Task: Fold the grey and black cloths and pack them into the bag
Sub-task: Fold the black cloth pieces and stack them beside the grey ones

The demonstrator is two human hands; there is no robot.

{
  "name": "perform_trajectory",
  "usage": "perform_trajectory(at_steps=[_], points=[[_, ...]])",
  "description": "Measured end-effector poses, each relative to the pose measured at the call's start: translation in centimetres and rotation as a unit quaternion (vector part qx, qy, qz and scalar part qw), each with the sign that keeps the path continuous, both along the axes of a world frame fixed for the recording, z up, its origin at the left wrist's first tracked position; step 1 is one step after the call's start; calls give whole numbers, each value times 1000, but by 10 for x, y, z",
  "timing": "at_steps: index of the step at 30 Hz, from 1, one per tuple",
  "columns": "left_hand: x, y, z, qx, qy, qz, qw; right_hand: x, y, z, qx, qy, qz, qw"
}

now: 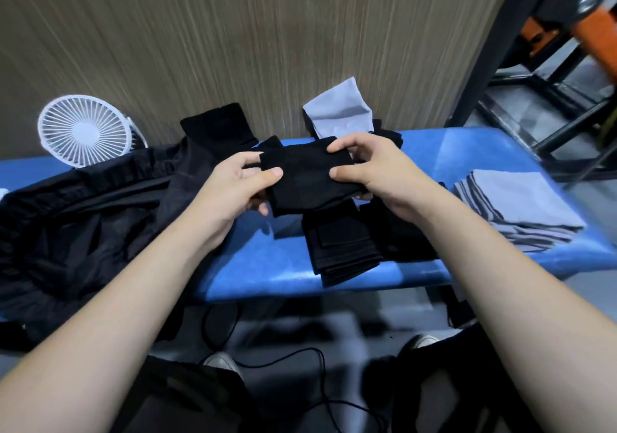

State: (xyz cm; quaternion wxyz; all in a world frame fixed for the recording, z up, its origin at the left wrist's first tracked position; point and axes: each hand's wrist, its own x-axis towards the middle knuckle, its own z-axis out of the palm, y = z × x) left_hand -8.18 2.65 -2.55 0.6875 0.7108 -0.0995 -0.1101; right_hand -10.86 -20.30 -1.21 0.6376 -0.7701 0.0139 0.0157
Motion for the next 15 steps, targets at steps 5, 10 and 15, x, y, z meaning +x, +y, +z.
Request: perform_trajectory(at_steps=[5, 10, 15], points=[[0, -45, 1, -6, 2, -26, 1000, -10, -37, 5, -41, -9, -70, 997], [-1, -82, -4, 19, 18, -55, 998, -28, -75, 3, -115, -19, -106, 988], [-7, -112, -9, 51, 9, -68, 996, -45, -103, -2, -191, -15, -119, 974]])
